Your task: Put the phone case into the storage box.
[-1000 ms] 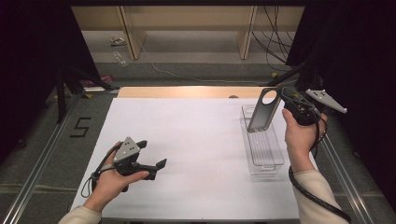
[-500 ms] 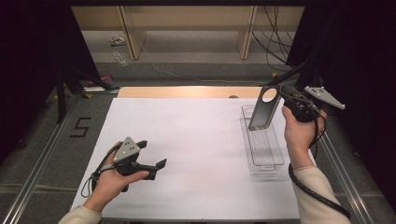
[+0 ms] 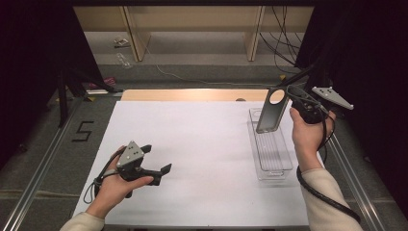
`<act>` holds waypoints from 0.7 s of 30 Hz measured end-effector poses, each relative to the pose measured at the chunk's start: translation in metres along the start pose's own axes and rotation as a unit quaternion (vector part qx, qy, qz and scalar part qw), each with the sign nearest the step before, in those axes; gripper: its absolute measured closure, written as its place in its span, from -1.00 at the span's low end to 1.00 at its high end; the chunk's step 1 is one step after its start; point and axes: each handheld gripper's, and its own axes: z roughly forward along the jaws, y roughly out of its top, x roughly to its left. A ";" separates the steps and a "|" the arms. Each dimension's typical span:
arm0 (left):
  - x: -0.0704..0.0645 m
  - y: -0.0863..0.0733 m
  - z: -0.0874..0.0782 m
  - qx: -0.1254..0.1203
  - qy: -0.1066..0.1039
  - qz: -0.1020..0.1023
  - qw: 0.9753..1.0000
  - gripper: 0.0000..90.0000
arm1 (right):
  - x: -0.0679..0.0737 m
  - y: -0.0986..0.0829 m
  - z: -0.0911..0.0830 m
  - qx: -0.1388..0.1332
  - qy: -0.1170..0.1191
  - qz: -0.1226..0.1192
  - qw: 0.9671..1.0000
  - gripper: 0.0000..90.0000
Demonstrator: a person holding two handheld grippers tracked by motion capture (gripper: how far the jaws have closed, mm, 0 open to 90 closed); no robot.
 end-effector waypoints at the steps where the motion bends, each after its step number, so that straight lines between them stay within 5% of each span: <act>1: 0.000 0.000 0.000 0.000 0.000 0.000 1.000 -0.94 | 0.000 0.000 0.001 0.000 -0.001 -0.001 1.000 0.97; 21: 0.000 0.000 0.000 -0.001 0.000 0.000 1.000 -0.94 | 0.000 0.003 0.012 0.009 -0.006 -0.008 1.000 0.97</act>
